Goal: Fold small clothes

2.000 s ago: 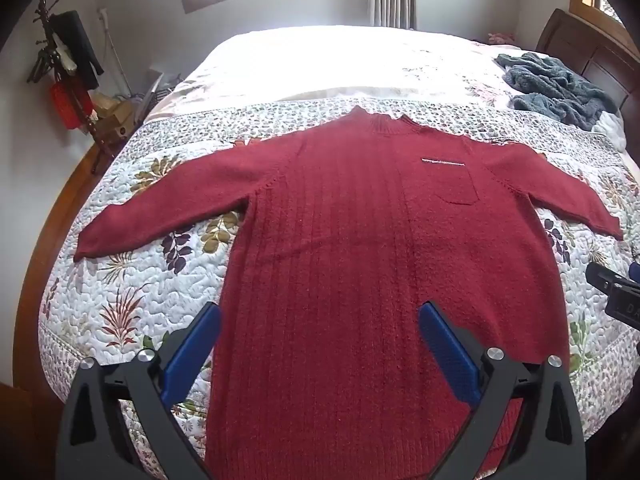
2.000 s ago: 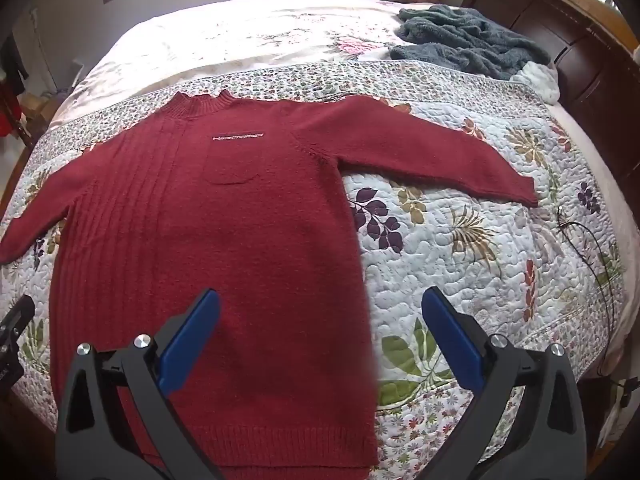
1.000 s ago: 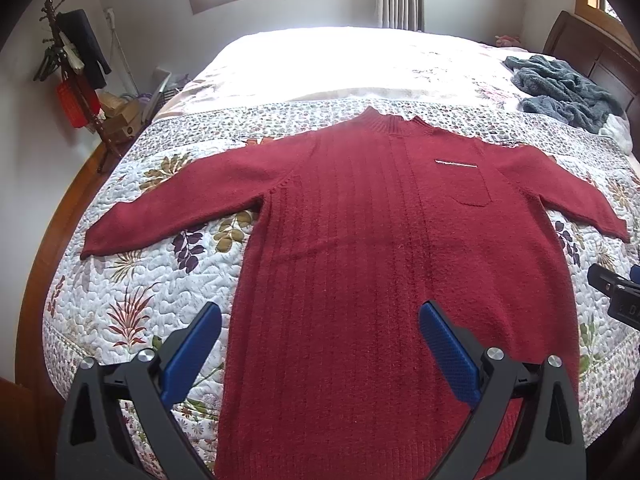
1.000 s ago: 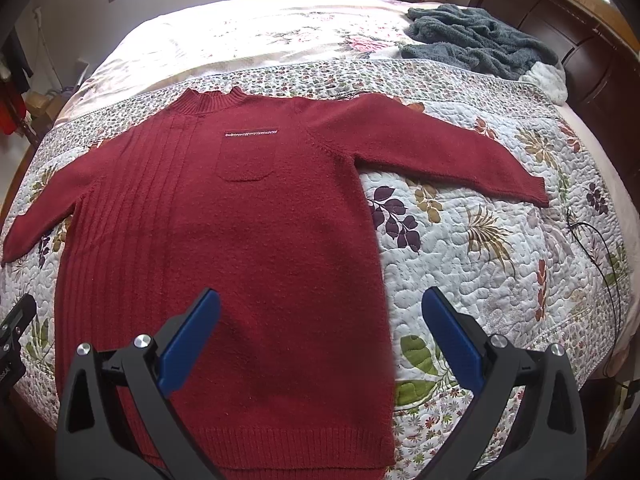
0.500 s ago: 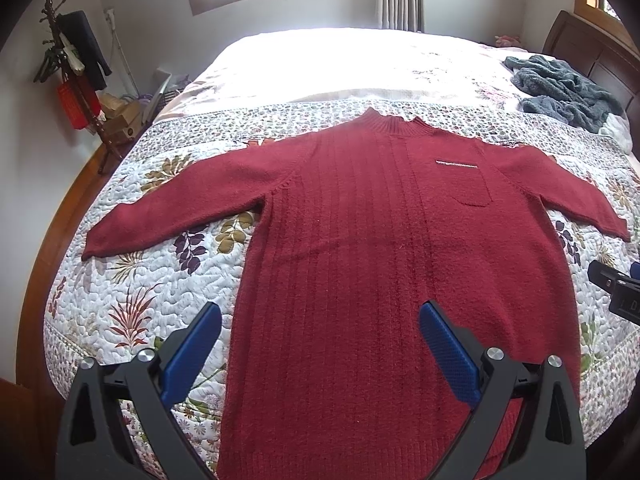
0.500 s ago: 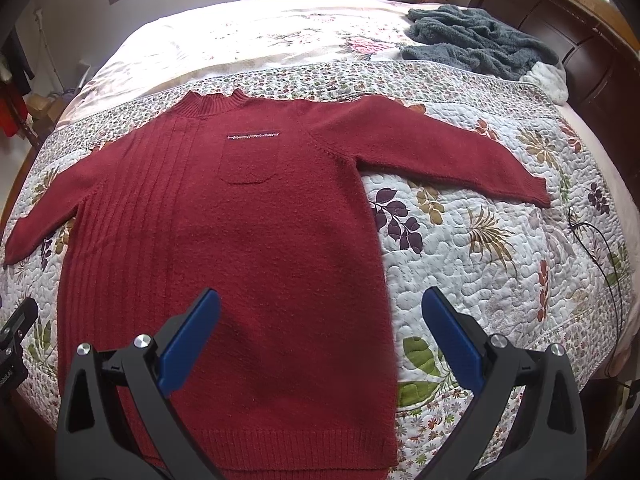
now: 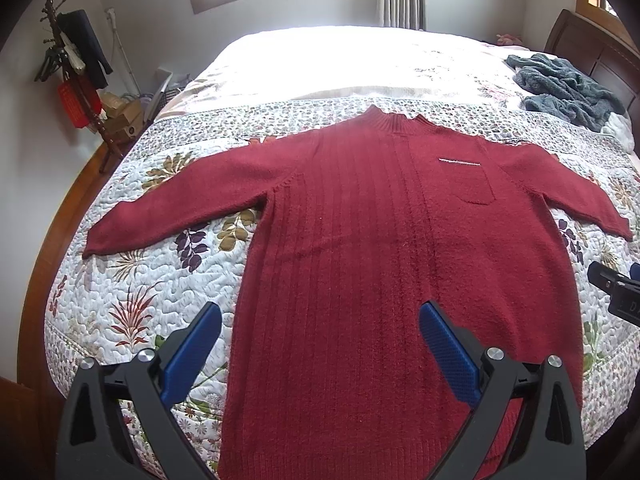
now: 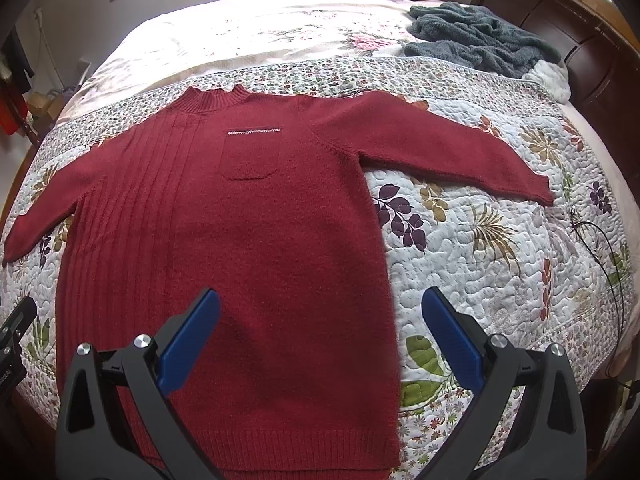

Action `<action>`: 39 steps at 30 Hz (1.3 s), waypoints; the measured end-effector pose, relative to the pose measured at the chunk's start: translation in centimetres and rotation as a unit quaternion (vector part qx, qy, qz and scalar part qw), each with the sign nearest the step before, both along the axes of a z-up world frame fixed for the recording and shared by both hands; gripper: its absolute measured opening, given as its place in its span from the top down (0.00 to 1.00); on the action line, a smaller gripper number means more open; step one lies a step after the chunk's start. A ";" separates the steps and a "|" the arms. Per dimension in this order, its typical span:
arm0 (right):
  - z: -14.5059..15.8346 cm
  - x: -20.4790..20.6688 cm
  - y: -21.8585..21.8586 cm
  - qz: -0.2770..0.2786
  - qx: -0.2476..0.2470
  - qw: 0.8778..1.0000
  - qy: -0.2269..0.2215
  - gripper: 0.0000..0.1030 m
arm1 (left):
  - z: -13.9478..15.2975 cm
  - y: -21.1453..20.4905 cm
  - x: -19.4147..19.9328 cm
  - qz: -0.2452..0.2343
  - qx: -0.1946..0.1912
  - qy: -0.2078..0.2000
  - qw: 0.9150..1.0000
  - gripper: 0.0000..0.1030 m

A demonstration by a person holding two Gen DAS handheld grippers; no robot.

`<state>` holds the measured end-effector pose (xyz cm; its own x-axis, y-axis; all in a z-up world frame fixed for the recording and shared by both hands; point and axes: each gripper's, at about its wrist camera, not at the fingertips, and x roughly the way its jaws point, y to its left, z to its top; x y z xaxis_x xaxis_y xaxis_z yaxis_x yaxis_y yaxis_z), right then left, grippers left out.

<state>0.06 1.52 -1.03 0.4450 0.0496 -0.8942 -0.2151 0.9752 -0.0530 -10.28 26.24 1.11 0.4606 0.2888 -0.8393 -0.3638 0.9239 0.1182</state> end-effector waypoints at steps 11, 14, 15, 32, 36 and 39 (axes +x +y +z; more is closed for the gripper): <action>0.2 0.0 -0.1 0.000 0.002 1.000 -0.002 0.03 | 0.1 0.1 0.0 0.003 0.002 0.000 1.000 0.04; 0.2 0.0 -0.1 0.000 0.003 1.000 -0.001 0.03 | 0.1 0.0 0.0 0.003 0.002 0.001 1.000 0.04; 0.2 0.0 0.0 0.000 0.002 1.000 -0.001 0.03 | 0.1 0.0 0.0 0.003 0.002 0.001 1.000 0.04; 0.3 0.2 0.1 0.001 0.006 1.000 -0.003 0.03 | 0.0 0.0 0.1 0.003 0.004 0.001 1.000 0.04; 0.3 0.4 0.1 0.001 0.008 1.000 -0.005 0.03 | 0.0 0.0 0.2 0.002 0.003 0.001 1.000 0.04; 0.4 1.0 -0.8 -0.002 0.025 1.000 -0.010 0.03 | -0.5 0.1 0.8 -0.001 -0.008 -0.002 1.000 0.04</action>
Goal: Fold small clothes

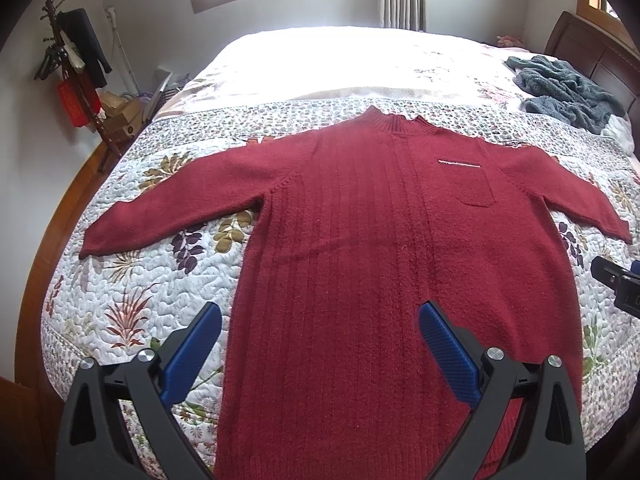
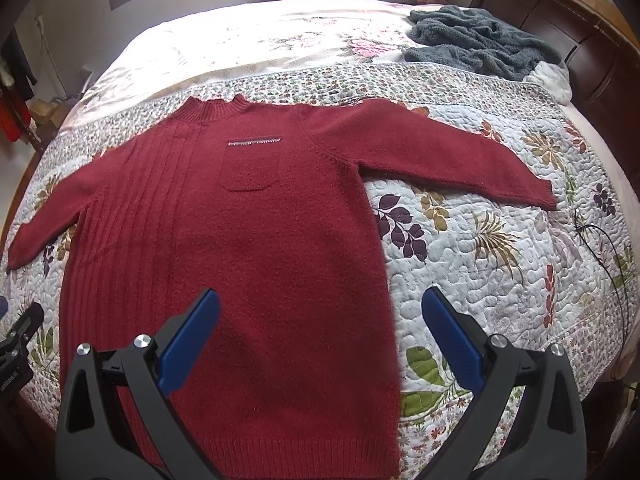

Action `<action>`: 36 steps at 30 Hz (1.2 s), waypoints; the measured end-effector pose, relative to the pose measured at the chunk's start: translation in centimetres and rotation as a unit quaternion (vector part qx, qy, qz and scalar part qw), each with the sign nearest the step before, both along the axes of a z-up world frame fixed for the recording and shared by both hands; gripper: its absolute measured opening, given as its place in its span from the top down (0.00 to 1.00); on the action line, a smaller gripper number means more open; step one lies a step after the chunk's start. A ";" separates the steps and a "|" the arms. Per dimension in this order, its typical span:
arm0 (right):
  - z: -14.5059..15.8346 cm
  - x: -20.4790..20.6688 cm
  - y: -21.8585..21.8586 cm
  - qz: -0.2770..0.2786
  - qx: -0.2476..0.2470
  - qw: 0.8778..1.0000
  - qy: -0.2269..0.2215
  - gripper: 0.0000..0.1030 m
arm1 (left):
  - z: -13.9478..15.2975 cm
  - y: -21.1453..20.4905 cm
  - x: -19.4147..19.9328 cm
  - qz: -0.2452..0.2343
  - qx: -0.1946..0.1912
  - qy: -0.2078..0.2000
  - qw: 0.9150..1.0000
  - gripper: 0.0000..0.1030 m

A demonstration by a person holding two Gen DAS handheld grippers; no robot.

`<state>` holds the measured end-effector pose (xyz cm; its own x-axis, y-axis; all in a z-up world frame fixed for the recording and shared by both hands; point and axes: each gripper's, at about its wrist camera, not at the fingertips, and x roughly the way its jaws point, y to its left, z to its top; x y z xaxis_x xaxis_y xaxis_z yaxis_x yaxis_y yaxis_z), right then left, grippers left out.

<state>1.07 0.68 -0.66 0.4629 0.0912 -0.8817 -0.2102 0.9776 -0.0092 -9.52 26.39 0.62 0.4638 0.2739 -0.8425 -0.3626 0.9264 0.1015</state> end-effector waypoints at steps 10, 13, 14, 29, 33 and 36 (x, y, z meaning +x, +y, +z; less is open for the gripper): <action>-2.2 10.9 -17.0 -0.146 0.059 0.987 0.034 0.03 | -1.7 -2.2 8.2 -0.030 -0.015 0.003 0.999 0.04; -3.8 14.9 -24.2 -0.201 0.092 0.974 0.052 0.03 | -1.9 -3.6 11.6 -0.041 -0.020 -0.005 0.999 0.04; -4.4 15.9 -25.8 -0.214 0.096 0.970 0.058 0.03 | -2.1 -4.0 12.6 -0.043 -0.023 -0.005 0.999 0.04; -13.3 24.8 -39.5 -0.280 0.190 0.931 0.140 0.16 | -3.7 -9.1 21.2 -0.062 -0.041 -0.023 0.997 0.04; -14.2 25.3 -40.3 -0.298 0.206 0.921 0.142 0.35 | -3.8 -9.4 21.3 -0.068 -0.033 -0.024 0.997 0.04; -13.7 25.3 -40.7 -0.306 0.192 0.923 0.130 0.58 | -3.9 -9.1 21.2 -0.066 -0.031 -0.023 0.997 0.04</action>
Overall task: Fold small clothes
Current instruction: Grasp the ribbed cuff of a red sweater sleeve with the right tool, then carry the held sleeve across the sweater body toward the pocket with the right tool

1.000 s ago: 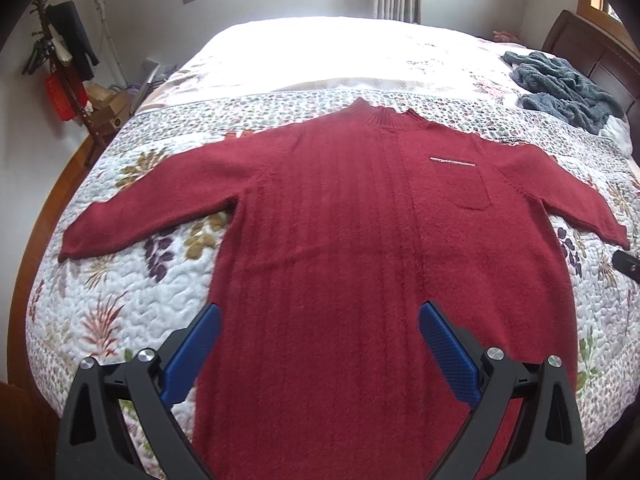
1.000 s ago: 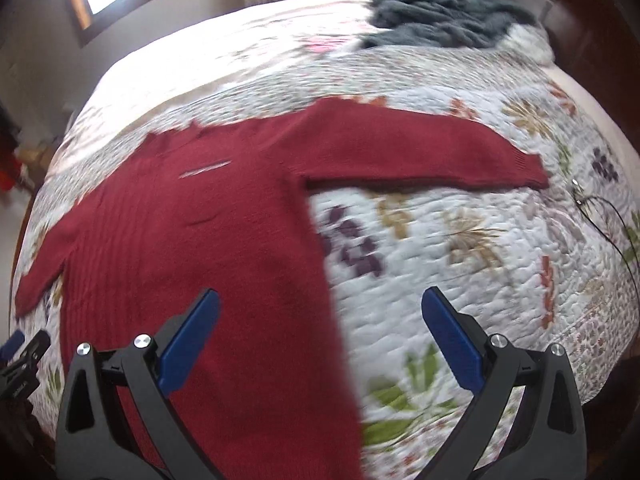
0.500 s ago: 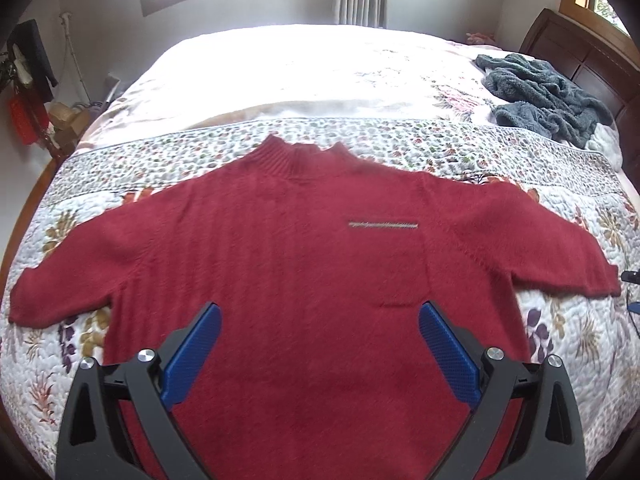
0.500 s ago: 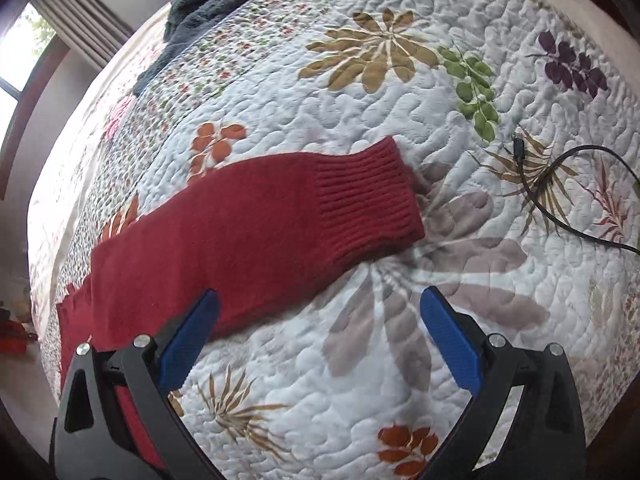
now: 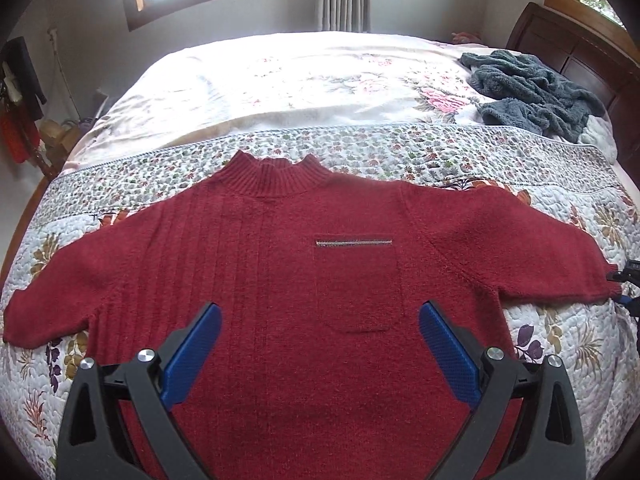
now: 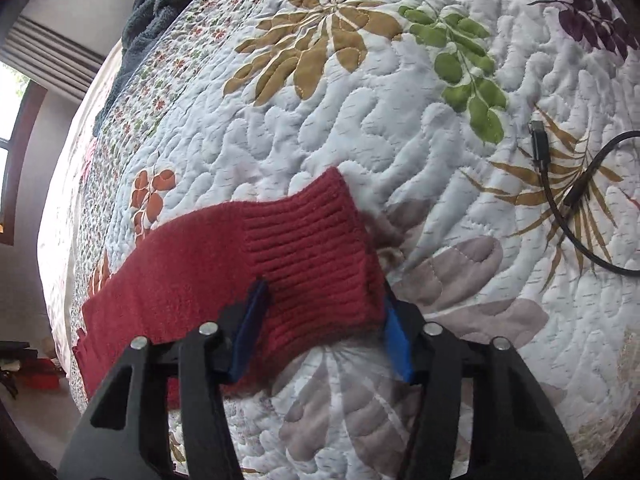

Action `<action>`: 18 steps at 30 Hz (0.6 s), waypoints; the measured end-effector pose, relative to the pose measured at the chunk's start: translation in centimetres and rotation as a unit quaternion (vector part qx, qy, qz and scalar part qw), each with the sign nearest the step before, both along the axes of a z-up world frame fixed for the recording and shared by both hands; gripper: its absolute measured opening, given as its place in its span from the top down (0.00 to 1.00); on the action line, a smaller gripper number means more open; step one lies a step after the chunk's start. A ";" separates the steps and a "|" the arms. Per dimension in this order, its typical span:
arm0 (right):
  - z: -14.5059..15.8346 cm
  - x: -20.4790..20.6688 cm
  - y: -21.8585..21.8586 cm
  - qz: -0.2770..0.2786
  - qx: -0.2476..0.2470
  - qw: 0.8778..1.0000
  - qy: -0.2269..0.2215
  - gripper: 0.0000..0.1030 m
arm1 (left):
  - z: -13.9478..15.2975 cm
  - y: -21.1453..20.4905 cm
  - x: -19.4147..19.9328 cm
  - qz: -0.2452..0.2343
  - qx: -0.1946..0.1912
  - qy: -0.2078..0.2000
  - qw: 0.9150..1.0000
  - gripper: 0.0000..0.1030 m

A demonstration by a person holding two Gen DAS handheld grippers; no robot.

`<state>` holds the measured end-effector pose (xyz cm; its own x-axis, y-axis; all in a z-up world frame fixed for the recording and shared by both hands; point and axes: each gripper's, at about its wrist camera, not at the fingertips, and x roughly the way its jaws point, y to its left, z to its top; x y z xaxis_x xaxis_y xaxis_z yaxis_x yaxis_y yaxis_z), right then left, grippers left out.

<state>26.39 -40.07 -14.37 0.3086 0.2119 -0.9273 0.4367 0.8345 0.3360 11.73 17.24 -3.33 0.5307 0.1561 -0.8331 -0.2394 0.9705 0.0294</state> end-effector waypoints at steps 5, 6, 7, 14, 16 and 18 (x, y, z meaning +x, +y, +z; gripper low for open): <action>1.4 -0.5 -1.2 0.001 0.000 1.000 -0.031 0.91 | -0.3 0.8 -0.4 0.006 0.002 0.003 1.000 0.04; 1.8 -0.6 -1.3 -0.001 0.001 0.999 -0.039 0.91 | -0.4 0.9 -0.6 0.008 0.000 0.003 1.000 0.04; 2.3 -0.7 -1.3 -0.002 -0.002 0.999 -0.047 0.91 | -0.4 1.1 -0.6 0.009 0.000 0.004 1.000 0.04; 5.8 -0.6 2.7 0.033 -0.057 0.994 -0.084 0.92 | -1.1 2.7 -1.5 0.021 0.000 0.013 1.000 0.04; 7.2 -0.4 5.0 0.056 -0.067 0.991 -0.099 0.92 | -1.3 3.5 -1.9 0.029 -0.001 0.018 0.999 0.04; 8.3 -0.1 7.8 0.083 -0.074 0.987 -0.113 0.92 | -1.5 4.2 -2.1 0.035 -0.003 0.020 0.999 0.04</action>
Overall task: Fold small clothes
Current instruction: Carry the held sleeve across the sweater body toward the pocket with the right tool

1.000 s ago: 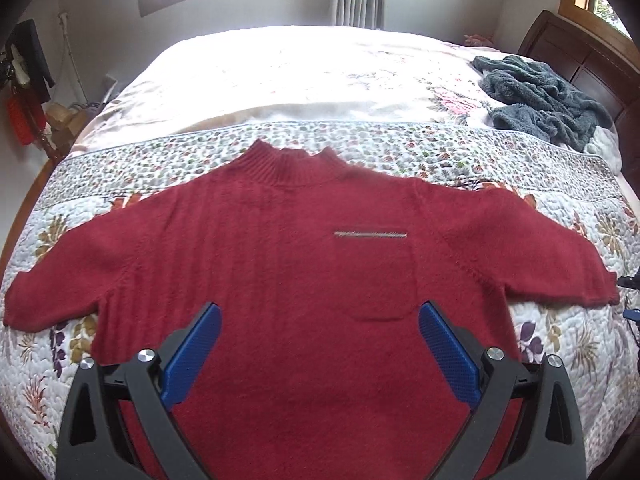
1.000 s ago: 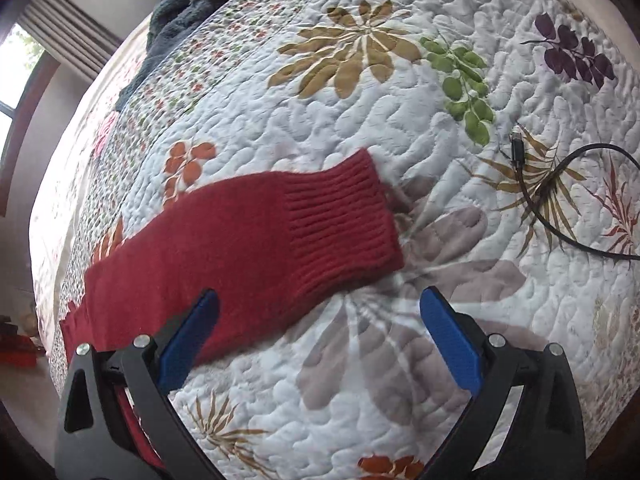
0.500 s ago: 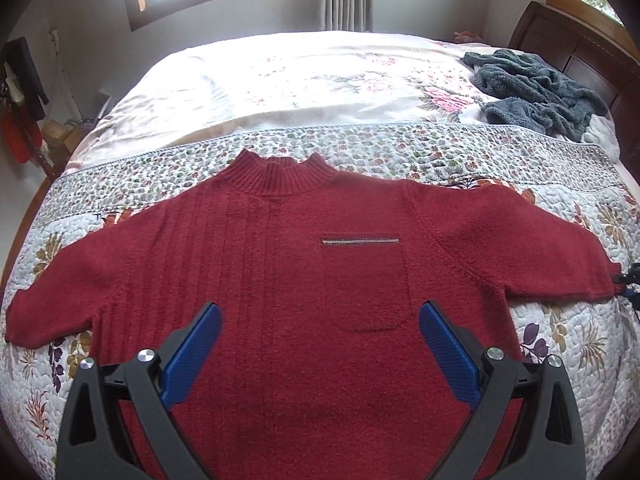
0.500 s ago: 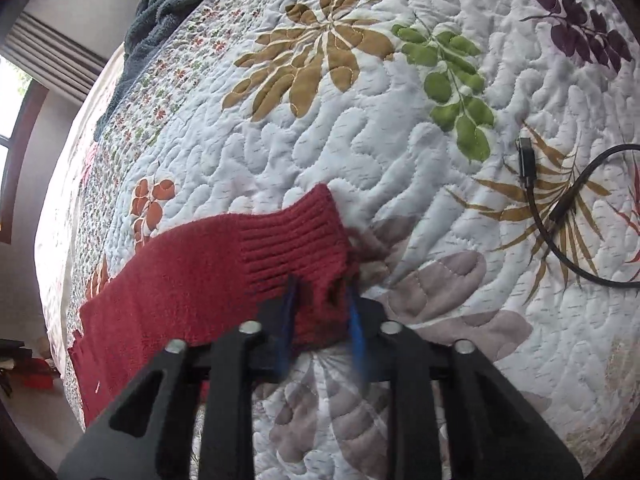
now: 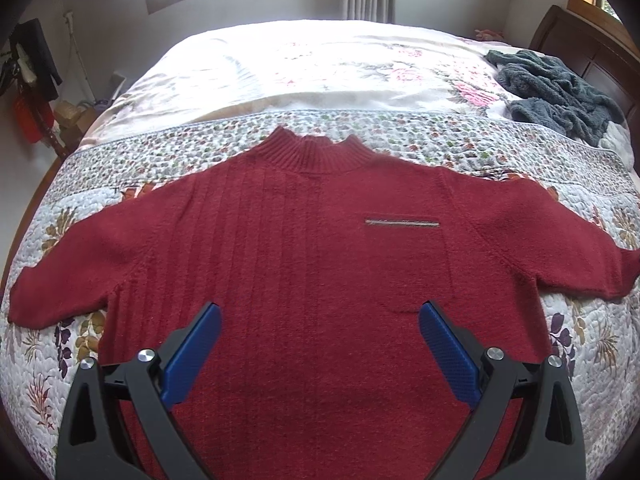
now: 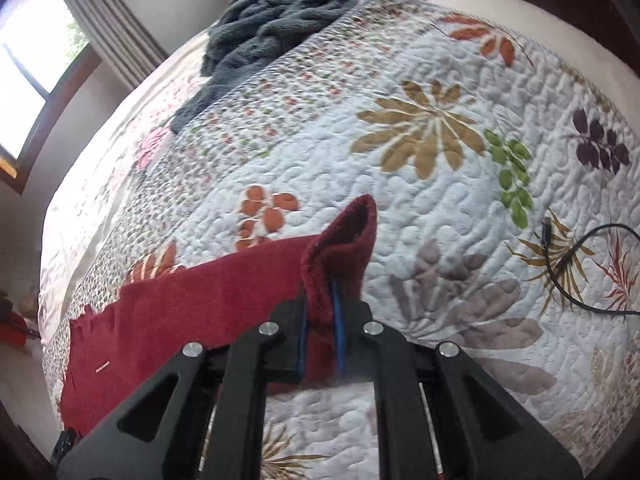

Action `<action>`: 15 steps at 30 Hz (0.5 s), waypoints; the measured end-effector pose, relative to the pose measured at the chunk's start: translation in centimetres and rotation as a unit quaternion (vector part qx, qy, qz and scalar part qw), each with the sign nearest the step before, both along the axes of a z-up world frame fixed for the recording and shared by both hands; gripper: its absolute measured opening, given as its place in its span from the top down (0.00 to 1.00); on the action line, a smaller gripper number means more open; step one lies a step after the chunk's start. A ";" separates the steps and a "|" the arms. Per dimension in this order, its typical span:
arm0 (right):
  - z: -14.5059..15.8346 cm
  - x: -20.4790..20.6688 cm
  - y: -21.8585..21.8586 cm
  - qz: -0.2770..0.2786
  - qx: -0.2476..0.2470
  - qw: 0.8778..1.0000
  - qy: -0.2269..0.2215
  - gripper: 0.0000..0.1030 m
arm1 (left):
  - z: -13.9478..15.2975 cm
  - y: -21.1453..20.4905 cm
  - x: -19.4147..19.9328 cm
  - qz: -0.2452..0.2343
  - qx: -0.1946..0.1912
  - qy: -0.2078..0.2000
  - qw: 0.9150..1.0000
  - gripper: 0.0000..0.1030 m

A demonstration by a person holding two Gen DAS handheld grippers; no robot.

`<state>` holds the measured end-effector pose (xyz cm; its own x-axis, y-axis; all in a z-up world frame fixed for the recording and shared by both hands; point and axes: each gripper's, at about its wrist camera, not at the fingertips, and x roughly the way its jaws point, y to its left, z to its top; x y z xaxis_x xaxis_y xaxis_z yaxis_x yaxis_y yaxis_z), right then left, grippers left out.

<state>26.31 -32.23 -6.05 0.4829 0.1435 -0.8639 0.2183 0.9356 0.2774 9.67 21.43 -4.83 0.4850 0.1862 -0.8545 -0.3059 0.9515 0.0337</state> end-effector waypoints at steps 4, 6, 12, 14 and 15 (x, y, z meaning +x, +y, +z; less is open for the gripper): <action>1.5 0.3 6.7 0.068 -0.014 0.997 -0.015 0.92 | -0.1 1.5 -0.5 0.015 -0.008 0.001 1.000 0.04; 1.9 0.4 10.2 0.102 -0.028 0.994 -0.019 0.92 | -0.1 2.1 -0.7 0.019 -0.009 0.002 1.000 0.04; 1.7 0.0 19.6 0.186 -0.039 0.982 -0.022 0.92 | -0.2 3.7 -1.1 0.027 -0.014 0.006 1.000 0.04; 1.5 -0.5 22.6 0.210 -0.038 0.977 -0.024 0.92 | -0.2 4.2 -1.3 0.029 -0.016 0.005 0.999 0.04; 1.5 -0.7 24.1 0.223 -0.034 0.974 -0.026 0.92 | -0.2 4.5 -1.4 0.031 -0.018 0.004 0.999 0.04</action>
